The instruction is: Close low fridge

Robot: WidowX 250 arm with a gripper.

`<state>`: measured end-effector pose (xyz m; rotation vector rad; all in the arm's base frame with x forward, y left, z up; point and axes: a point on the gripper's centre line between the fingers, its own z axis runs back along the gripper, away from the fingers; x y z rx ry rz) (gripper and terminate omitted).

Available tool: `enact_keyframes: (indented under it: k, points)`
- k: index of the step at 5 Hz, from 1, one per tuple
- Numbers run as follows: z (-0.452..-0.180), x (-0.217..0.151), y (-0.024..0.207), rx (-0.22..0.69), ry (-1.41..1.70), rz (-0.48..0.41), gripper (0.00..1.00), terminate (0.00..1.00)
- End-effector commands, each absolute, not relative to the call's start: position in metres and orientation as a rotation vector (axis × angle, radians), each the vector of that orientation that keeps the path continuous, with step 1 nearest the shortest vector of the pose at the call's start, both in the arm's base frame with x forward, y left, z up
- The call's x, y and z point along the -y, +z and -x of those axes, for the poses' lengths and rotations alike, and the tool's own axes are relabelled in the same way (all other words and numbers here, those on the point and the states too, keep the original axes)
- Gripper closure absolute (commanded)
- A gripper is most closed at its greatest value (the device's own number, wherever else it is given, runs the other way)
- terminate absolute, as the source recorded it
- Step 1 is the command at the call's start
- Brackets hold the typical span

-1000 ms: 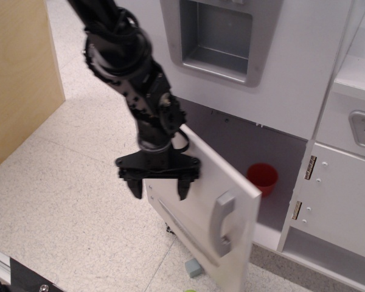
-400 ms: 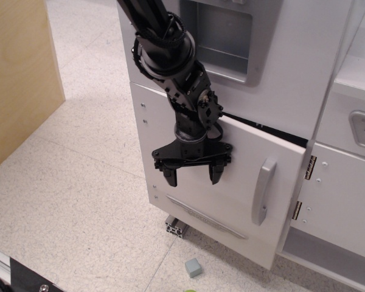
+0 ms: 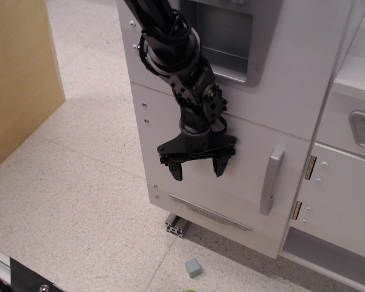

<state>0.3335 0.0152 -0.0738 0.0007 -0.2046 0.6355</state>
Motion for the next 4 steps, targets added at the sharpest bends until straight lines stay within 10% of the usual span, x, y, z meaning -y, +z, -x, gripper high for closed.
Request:
enact_keyframes:
  k: [1, 3, 4]
  points:
    - [-0.339, -0.02, -0.057, 0.251, 0.636, 0.003, 0.0, 0.0]
    - [-0.321, -0.026, -0.047, 0.233, 0.586, 0.014, 0.0, 0.0]
    - [-0.321, -0.026, -0.047, 0.233, 0.586, 0.014, 0.0, 1.0]
